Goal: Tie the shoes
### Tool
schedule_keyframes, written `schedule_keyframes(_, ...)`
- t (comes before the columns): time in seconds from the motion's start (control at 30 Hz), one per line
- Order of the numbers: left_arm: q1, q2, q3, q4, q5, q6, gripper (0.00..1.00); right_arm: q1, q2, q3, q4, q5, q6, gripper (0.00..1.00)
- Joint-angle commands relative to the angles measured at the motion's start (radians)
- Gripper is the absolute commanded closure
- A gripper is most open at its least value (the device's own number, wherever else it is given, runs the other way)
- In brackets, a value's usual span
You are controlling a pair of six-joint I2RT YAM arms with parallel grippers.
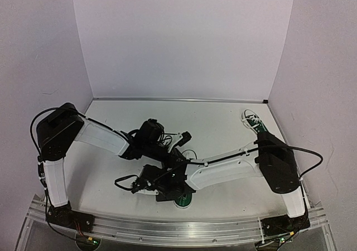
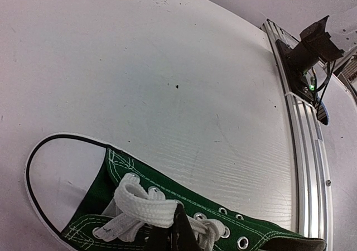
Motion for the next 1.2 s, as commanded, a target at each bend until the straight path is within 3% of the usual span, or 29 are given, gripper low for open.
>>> schedule_keyframes(0.0, 0.010, 0.014, 0.040, 0.025, 0.006, -0.006, 1.00, -0.016, 0.055, 0.064, -0.045, 0.063, -0.023, 0.84)
schedule_keyframes(0.6, 0.010, 0.054, 0.065, -0.041, -0.043, 0.039, 1.00, -0.027, 0.153, 0.131, -0.089, 0.066, -0.077, 0.85)
schedule_keyframes(0.83, 0.010, 0.062, 0.072, -0.050, -0.053, 0.048, 1.00, -0.033, 0.165, 0.131, -0.101, 0.067, -0.067, 1.00)
schedule_keyframes(1.17, 0.011, 0.071, 0.074, -0.051, -0.032, 0.043, 1.00, -0.033, 0.043, 0.137, -0.100, -0.015, 0.011, 1.00)
